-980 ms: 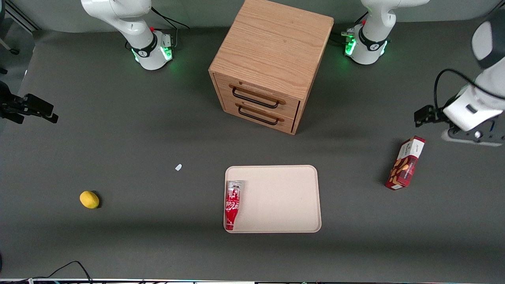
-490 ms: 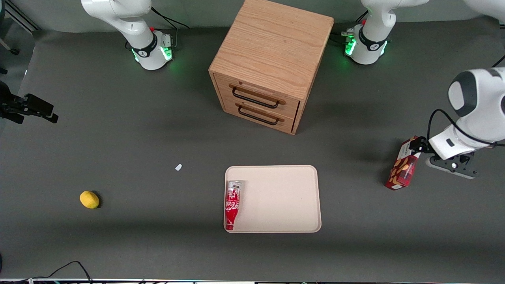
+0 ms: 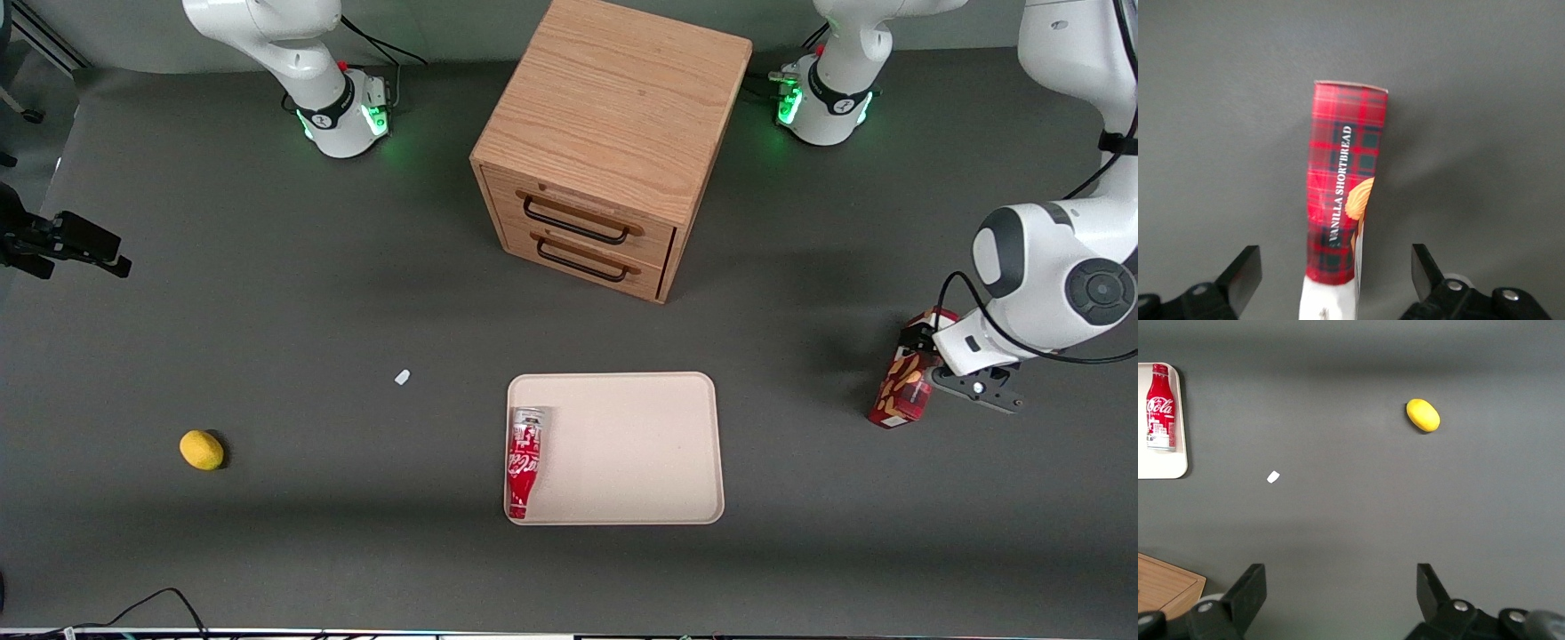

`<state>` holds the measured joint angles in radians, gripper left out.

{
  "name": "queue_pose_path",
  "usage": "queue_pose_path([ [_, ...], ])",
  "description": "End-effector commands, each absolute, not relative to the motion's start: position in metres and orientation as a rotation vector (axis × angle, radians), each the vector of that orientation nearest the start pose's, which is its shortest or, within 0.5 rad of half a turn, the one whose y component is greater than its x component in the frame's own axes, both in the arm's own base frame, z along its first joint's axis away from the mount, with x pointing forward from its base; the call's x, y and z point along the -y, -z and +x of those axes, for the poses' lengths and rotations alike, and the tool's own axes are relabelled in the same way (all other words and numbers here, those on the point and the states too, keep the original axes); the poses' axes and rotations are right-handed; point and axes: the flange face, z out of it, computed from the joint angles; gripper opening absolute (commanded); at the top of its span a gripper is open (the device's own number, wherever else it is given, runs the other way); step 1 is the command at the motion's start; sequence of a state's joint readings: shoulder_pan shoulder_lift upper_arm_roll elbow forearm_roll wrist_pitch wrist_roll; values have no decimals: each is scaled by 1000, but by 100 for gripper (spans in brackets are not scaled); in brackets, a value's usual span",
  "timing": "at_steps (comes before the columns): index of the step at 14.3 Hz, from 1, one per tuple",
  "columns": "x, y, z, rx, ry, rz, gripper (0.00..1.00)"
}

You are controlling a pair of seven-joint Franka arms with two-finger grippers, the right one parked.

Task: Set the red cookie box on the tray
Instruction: 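Lower the left gripper around the box's end and close it, then lift the cookie box upright with the left gripper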

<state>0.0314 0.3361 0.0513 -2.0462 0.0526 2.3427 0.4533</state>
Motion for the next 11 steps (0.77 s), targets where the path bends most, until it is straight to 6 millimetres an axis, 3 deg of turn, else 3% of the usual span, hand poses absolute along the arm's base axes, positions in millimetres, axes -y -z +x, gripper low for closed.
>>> queue_pose_path([
  [1, -48, -253, 578, -662, -66, -3030, 100],
  [2, -47, -248, 578, -664, -75, -3033, 99],
  [4, -48, -238, 576, -622, -90, -3070, 77],
  [5, -47, -235, 576, -615, -95, -3078, 59],
  [7, -44, -237, 578, -620, -85, -3076, 13],
  [8, -43, -238, 579, -622, -83, -3075, 0],
  [11, -41, -243, 583, -632, -83, -3073, 0],
])
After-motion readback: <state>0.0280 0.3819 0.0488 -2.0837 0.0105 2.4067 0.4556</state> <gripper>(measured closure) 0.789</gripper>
